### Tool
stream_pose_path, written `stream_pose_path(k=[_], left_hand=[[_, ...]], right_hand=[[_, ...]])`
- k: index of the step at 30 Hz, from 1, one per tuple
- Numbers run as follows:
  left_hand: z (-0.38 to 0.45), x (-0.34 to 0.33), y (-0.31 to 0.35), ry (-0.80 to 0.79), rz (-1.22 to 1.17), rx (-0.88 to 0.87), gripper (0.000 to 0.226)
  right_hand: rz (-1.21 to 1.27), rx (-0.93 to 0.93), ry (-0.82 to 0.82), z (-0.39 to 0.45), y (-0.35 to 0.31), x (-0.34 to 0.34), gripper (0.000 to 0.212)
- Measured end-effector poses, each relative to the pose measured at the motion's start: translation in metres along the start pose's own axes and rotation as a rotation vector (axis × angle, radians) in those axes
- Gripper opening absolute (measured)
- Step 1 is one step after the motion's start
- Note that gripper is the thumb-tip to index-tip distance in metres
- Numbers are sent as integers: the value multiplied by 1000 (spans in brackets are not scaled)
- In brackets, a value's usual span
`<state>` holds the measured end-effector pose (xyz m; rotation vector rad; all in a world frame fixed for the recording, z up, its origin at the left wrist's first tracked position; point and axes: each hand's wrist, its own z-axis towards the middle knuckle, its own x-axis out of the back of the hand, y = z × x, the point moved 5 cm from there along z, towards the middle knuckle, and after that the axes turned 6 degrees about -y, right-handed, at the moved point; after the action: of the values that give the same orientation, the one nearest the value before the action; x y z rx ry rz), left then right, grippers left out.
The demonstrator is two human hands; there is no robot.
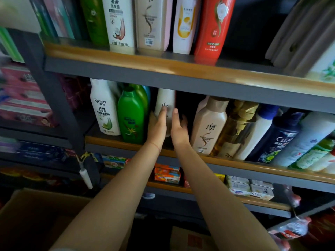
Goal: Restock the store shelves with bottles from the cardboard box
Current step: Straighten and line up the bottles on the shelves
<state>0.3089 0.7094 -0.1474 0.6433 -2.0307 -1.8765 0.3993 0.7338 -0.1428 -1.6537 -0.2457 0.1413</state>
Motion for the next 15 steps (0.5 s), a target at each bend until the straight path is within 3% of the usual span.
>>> stream_pose_path(k=[3, 9, 14, 15], left_hand=[[22, 0, 3, -23, -1, -26, 67], [41, -6, -5, 0, -65, -83, 76], [42, -13, -13, -85, -126, 15, 106], [38, -13, -12, -94, -125, -7, 103]], right_hand=[[1, 20, -23, 20, -1, -10, 79], [-15, 53, -67, 36, 0, -17, 77], [-10, 48, -74, 35, 0, -16, 76], [-17, 54, -66, 33, 0, -15, 74]])
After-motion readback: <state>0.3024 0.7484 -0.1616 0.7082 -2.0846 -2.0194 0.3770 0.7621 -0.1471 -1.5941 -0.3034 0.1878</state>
